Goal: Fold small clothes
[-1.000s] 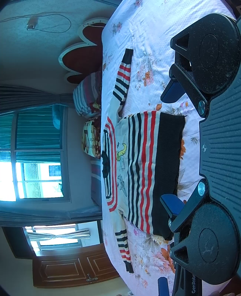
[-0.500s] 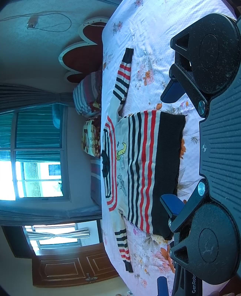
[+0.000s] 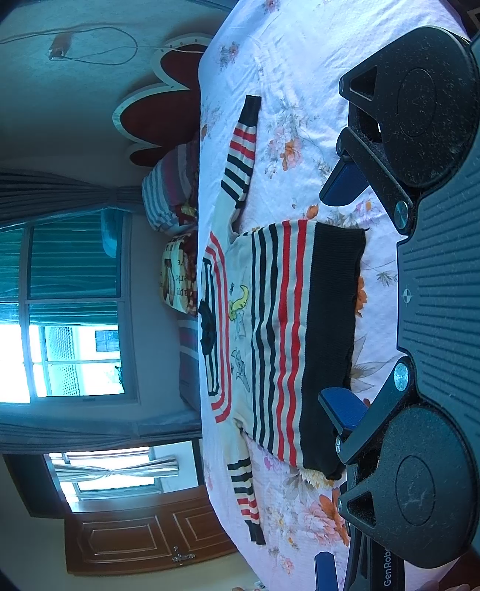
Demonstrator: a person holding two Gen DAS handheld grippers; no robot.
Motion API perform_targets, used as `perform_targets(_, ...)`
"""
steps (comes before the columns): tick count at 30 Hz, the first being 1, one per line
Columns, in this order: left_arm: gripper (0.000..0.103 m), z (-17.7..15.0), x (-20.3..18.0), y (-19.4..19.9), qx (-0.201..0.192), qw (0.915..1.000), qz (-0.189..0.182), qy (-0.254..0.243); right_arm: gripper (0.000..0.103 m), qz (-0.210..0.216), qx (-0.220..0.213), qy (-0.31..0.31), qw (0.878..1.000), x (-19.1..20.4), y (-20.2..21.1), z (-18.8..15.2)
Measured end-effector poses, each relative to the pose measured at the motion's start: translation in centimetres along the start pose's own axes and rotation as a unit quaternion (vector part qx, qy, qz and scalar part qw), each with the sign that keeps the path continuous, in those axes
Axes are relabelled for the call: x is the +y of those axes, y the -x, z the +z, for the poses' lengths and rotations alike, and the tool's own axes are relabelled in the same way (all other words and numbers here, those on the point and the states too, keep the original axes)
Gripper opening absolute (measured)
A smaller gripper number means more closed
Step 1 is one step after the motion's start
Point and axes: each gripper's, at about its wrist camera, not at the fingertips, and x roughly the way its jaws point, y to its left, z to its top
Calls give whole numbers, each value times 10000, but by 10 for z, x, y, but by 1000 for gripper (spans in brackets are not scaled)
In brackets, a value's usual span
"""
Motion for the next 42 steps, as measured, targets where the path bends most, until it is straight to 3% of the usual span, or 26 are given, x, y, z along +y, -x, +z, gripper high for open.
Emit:
perform_targets(4, 102, 1, 3, 0, 8, 9999, 6, 118, 103, -25, 19, -81, 10000, -2, -2, -1)
perform_targets(7, 102, 4, 6, 4, -216, 9993, -47, 294, 103, -193, 54, -116, 9997, -6, -5, -2)
perform_targets(12, 102, 13, -4, -9, -228, 9997, -113, 29, 103, -425, 65, -269, 9987, -23, -12, -2)
perform_targets(19, 102, 31, -8, -38, -253, 9989, -374, 151, 103, -565, -177, -1109, 9921, -82, -31, 17)
perform_targets(23, 102, 52, -11, -64, -377, 9992, -49, 150, 103, -628, -227, -1409, 9878, -119, -55, 35)
perform_targets(26, 101, 70, -3, -92, -248, 9986, -211, 411, 103, -776, -342, -1586, 9837, -148, -76, 48)
perform_targets(27, 97, 75, -1, -103, -210, 9983, -281, 455, 102, -824, -363, -1607, 9829, -157, -85, 53)
perform_targets(28, 93, 79, 0, -114, -203, 9986, -229, 439, 90, -882, -366, -1626, 9821, -166, -95, 57)
perform_targets(29, 85, 84, 0, -124, -205, 9990, -99, 391, 56, -908, -360, -1654, 9814, -177, -106, 62)
perform_targets(30, 81, 88, 0, -136, -190, 9991, -10, 370, 47, -976, -297, -1720, 9798, -188, -118, 67)
perform_targets(32, 81, 98, 1, -159, -102, 9988, 113, 473, 46, -1008, -207, -2001, 9744, -215, -142, 75)
perform_targets(35, 95, 111, -2, -190, -197, 9979, 398, 465, 46, -1051, -275, -2321, 9666, -254, -175, 83)
perform_targets(37, 97, 119, -3, -212, -162, 9974, 490, 509, 46, -1075, -242, -2601, 9593, -283, -205, 85)
perform_targets(42, 97, 137, -9, -261, 253, 9963, 309, 765, 46, -1174, -4, -3656, 9233, -358, -274, 68)
